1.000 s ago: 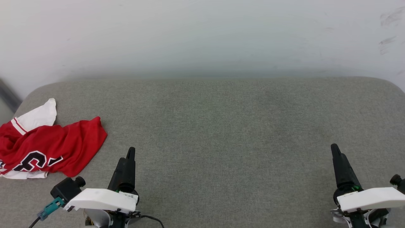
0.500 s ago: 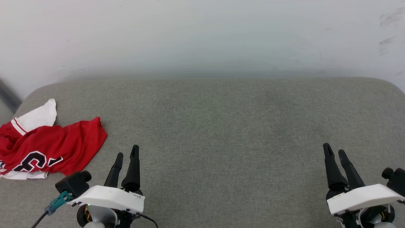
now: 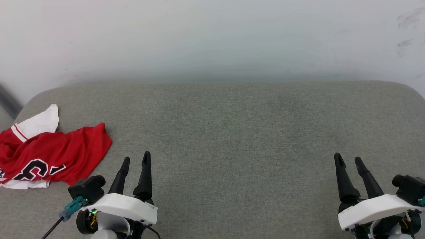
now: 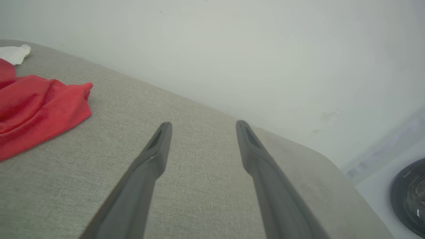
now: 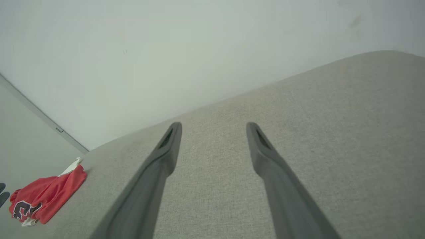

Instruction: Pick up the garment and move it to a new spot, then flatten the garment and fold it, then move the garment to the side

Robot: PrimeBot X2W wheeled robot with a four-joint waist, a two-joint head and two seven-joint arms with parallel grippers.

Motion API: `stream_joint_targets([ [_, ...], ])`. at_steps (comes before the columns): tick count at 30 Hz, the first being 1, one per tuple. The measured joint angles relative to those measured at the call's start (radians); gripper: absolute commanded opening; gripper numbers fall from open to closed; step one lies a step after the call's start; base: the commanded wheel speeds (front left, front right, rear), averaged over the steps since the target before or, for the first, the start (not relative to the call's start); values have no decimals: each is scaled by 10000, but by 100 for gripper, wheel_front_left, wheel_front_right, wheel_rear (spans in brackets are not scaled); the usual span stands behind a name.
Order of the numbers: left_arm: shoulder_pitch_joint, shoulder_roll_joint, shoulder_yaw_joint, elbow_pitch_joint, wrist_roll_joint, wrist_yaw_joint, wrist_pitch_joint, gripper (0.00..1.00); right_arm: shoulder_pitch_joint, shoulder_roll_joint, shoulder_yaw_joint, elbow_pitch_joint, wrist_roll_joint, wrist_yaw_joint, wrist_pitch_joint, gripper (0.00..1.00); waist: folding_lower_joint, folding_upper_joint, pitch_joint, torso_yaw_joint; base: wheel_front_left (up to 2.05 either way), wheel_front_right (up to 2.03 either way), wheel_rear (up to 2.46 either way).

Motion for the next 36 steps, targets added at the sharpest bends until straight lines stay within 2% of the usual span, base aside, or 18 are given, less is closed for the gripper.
stream_joint_targets([
  [20,-51,90,-249,140,2075,213,-500,100,96,40,8,-270,-2153,0,-117,100,0,0,-41,-19,0,0,0],
  [36,-88,117,-393,372,3359,314,-838,100,208,44,-58,-326,-3317,2,-146,100,0,0,-67,9,0,0,0],
])
